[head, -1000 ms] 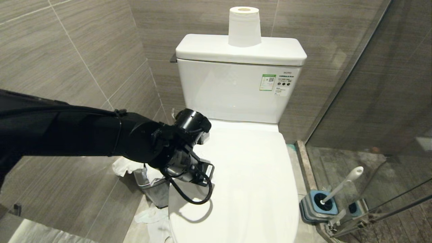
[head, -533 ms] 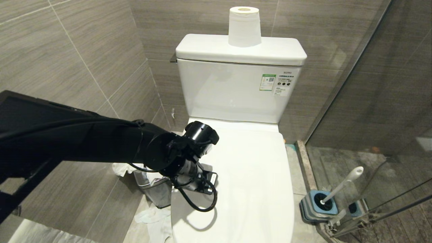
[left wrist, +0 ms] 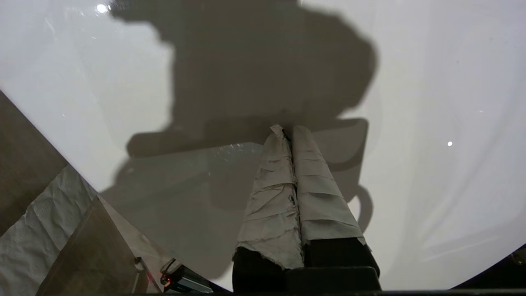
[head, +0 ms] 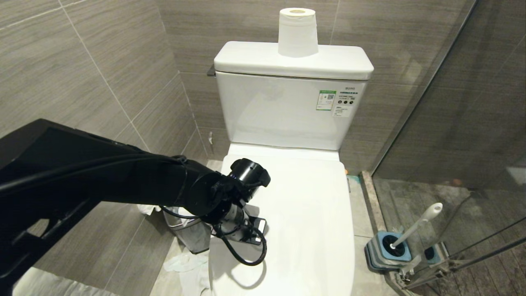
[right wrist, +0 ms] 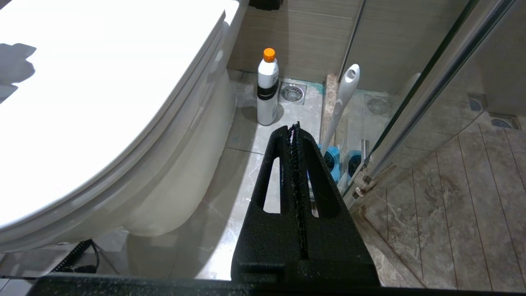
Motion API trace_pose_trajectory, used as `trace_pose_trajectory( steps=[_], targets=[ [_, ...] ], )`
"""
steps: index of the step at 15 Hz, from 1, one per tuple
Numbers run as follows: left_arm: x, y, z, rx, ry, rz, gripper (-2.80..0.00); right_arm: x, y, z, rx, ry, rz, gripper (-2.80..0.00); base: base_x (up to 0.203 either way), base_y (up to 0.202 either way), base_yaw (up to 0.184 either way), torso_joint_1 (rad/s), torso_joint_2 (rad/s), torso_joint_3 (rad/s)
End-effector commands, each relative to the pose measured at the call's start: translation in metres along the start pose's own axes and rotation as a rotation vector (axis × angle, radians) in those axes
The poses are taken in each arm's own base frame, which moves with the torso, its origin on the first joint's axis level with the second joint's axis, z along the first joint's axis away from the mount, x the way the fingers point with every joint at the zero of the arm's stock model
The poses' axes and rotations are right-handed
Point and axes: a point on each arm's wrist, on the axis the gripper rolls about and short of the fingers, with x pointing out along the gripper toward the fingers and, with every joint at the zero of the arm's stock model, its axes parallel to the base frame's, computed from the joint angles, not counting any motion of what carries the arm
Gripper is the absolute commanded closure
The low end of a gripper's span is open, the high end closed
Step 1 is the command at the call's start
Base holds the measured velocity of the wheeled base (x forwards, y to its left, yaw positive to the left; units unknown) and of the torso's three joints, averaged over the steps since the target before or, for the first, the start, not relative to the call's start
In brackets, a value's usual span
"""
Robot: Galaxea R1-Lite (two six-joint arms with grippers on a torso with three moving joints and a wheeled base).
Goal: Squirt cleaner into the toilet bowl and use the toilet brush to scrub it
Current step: Close the toilet lid
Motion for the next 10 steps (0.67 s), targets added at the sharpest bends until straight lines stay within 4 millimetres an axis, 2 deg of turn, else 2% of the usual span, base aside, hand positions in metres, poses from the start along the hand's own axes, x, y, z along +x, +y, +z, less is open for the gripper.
trace_pose_trajectory(
  steps=[1, 5, 10],
  targets=[
    [0.004, -0.001, -0.001, 0.001, 0.003, 0.013, 0.0, 0.0, 0.0, 0.0, 0.0, 0.001, 0.0, 0.0, 0.0, 0.0, 0.0, 0.0, 0.0, 0.0],
    [0.013, -0.002, -0.006, 0.006, 0.005, 0.027, 0.0, 0.0, 0.0, 0.0, 0.0, 0.001, 0.0, 0.0, 0.0, 0.0, 0.0, 0.0, 0.0, 0.0],
    [0.01, -0.003, -0.006, 0.009, -0.021, 0.032, 0.0, 0.0, 0.0, 0.0, 0.0, 0.001, 0.0, 0.0, 0.0, 0.0, 0.0, 0.0, 0.0, 0.0]
  ],
)
